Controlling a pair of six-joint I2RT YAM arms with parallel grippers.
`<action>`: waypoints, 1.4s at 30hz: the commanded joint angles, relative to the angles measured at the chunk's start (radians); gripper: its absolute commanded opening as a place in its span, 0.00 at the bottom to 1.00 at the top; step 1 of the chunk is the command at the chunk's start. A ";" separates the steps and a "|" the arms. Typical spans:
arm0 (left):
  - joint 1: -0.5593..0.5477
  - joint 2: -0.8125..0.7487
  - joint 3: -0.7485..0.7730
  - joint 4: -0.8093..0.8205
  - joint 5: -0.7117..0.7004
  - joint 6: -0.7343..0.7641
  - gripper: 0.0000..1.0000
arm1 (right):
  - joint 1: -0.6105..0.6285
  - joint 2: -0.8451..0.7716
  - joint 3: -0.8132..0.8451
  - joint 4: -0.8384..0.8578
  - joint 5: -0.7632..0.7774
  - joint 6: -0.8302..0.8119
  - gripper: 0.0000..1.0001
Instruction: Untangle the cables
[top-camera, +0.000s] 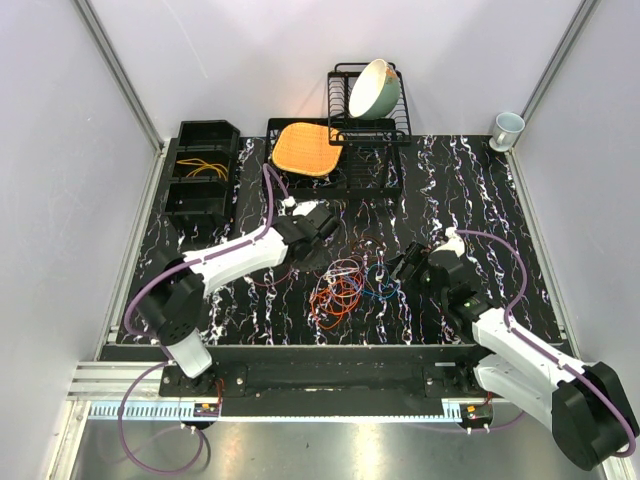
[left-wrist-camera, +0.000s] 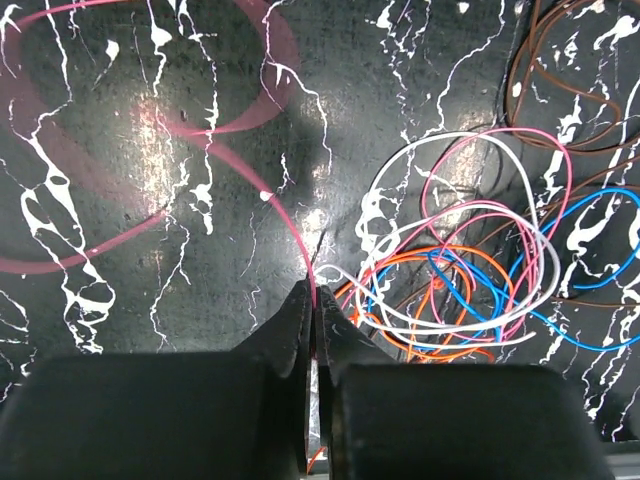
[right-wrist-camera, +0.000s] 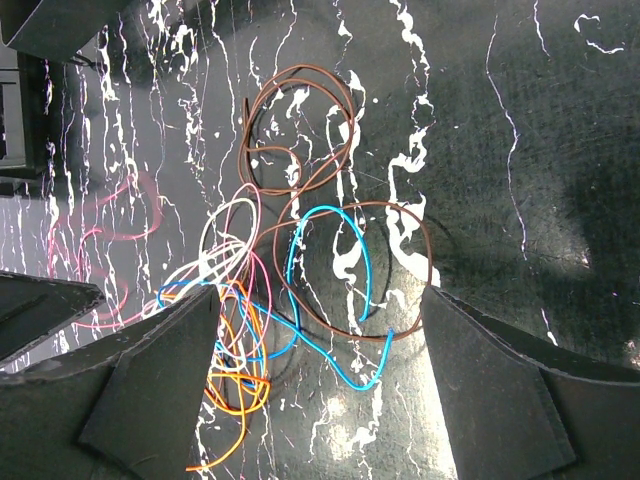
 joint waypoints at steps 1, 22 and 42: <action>0.001 -0.065 0.101 -0.039 -0.056 0.007 0.00 | -0.006 0.003 0.036 0.036 -0.008 -0.014 0.87; 0.151 -0.372 0.849 -0.297 -0.172 0.306 0.00 | -0.006 0.018 0.042 0.039 -0.015 -0.018 0.87; 0.160 -0.265 1.055 -0.058 0.335 0.420 0.00 | -0.006 0.028 0.245 0.176 -0.685 -0.161 0.85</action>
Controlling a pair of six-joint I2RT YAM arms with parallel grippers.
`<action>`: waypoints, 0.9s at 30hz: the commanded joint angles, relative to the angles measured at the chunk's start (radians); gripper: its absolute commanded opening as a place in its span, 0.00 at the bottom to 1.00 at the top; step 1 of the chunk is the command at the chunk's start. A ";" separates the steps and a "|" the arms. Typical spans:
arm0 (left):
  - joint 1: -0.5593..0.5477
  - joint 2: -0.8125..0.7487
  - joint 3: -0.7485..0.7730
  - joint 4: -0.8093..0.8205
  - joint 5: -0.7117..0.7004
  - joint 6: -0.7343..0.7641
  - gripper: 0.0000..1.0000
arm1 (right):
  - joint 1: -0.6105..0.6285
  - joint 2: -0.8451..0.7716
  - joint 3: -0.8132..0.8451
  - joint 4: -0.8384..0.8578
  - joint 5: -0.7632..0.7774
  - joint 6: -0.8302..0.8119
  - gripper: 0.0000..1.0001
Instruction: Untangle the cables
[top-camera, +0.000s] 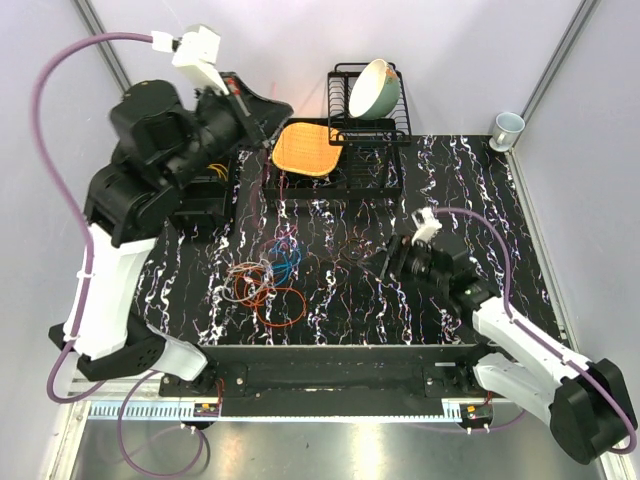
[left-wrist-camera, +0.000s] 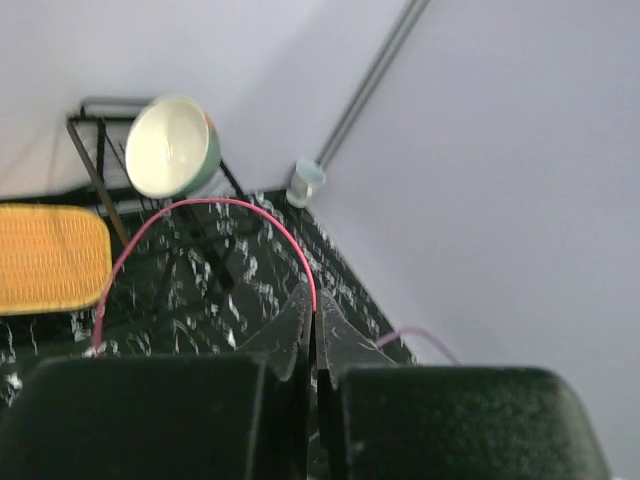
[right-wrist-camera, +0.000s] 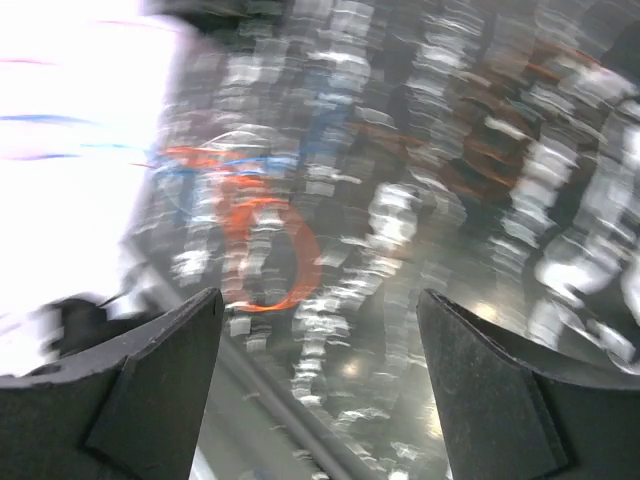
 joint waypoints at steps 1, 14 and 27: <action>0.001 -0.016 -0.018 0.053 0.077 0.002 0.00 | -0.003 0.001 0.167 0.107 -0.272 -0.031 0.85; 0.001 0.036 0.025 0.203 0.294 -0.090 0.00 | 0.090 0.268 0.386 0.243 -0.327 0.000 0.86; 0.001 0.022 -0.030 0.211 0.278 -0.086 0.00 | 0.224 0.574 0.492 0.349 -0.301 0.015 0.84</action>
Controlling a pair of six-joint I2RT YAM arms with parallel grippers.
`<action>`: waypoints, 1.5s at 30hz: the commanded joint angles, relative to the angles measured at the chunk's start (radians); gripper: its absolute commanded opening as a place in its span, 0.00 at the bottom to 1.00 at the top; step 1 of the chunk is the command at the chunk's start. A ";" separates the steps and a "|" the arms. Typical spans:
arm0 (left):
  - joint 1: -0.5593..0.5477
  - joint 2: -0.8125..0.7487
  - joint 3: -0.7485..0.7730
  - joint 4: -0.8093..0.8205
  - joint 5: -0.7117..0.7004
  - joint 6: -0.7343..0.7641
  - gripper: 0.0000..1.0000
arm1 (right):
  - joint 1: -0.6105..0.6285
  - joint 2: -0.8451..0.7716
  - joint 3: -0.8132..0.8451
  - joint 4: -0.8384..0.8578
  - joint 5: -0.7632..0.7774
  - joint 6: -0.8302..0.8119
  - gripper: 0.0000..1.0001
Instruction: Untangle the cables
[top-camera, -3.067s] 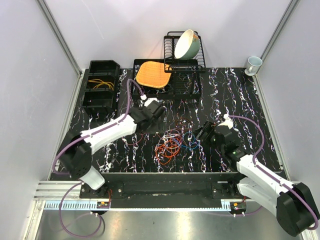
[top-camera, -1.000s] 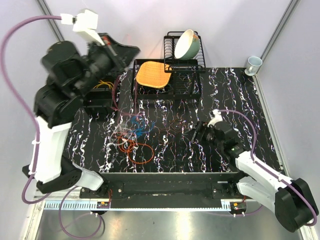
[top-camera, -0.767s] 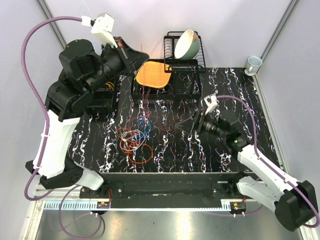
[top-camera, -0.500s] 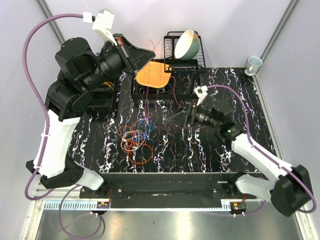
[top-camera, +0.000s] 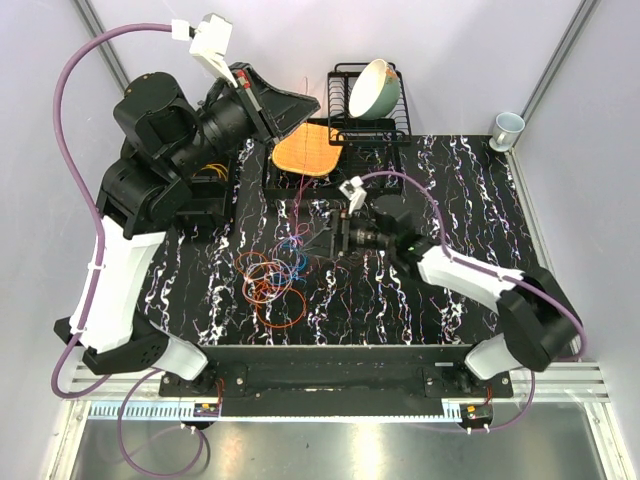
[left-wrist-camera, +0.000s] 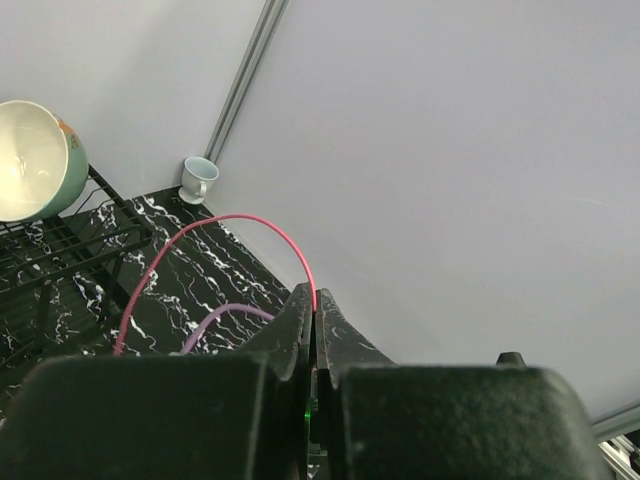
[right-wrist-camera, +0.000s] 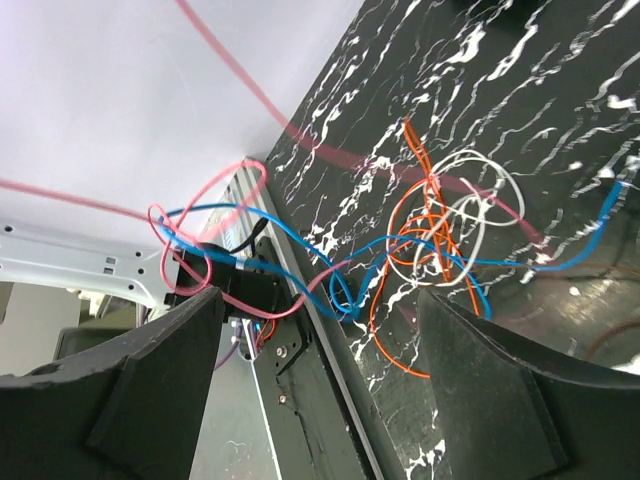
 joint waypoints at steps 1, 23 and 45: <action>0.001 -0.011 0.001 0.057 0.029 -0.002 0.00 | 0.044 0.068 0.074 0.096 0.006 0.000 0.83; 0.061 -0.077 0.079 -0.111 -0.181 0.133 0.00 | 0.079 0.087 0.135 -0.480 0.579 -0.017 0.04; 0.173 -0.129 0.024 -0.183 -0.620 0.317 0.00 | -0.229 -0.105 -0.012 -0.952 0.908 0.063 0.50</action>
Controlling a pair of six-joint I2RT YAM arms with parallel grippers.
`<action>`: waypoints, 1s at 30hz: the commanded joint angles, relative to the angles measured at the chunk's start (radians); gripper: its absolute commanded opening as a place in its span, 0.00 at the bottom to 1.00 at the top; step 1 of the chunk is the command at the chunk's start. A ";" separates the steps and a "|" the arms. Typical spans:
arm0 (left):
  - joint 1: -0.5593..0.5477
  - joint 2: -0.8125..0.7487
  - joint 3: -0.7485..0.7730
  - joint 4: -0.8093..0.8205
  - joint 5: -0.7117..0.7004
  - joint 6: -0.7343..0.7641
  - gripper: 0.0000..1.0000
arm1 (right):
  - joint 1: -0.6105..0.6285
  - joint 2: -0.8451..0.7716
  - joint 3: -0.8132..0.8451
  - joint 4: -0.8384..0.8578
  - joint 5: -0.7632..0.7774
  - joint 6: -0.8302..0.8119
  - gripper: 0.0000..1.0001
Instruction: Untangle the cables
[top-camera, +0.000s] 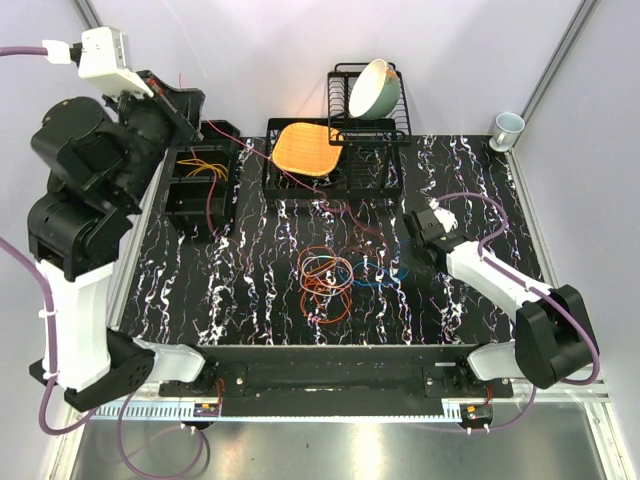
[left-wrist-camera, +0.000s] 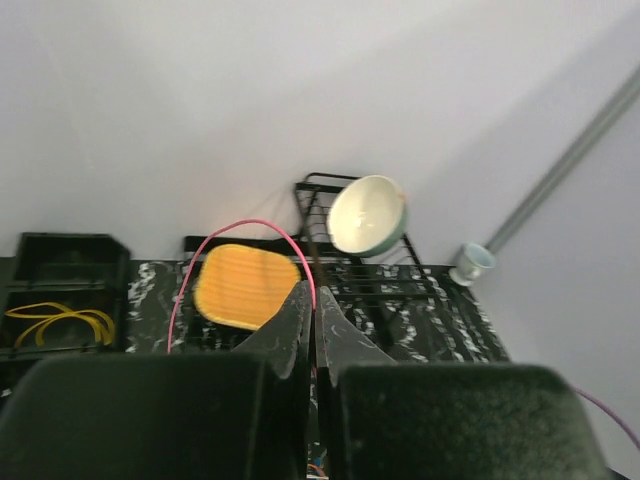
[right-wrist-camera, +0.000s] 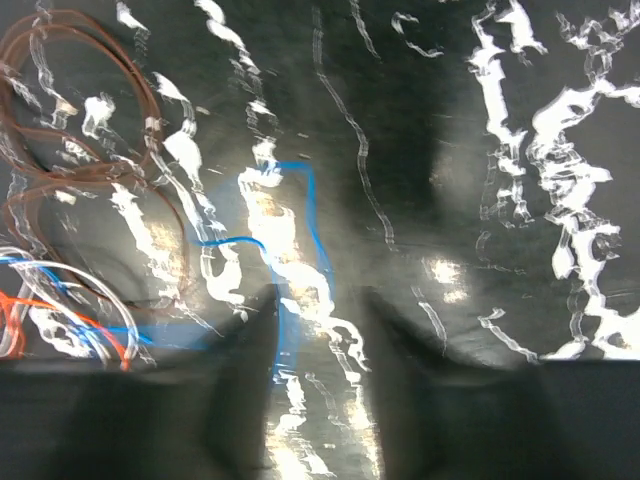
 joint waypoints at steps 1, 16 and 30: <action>0.044 0.029 0.025 0.028 -0.100 0.069 0.00 | -0.019 -0.005 -0.013 -0.021 0.041 0.027 0.67; 0.283 0.078 0.042 0.103 0.026 0.058 0.00 | -0.056 -0.105 -0.199 0.195 -0.056 0.053 1.00; 0.398 0.109 -0.009 0.307 0.110 -0.012 0.00 | -0.056 -0.139 -0.237 0.240 -0.064 0.051 1.00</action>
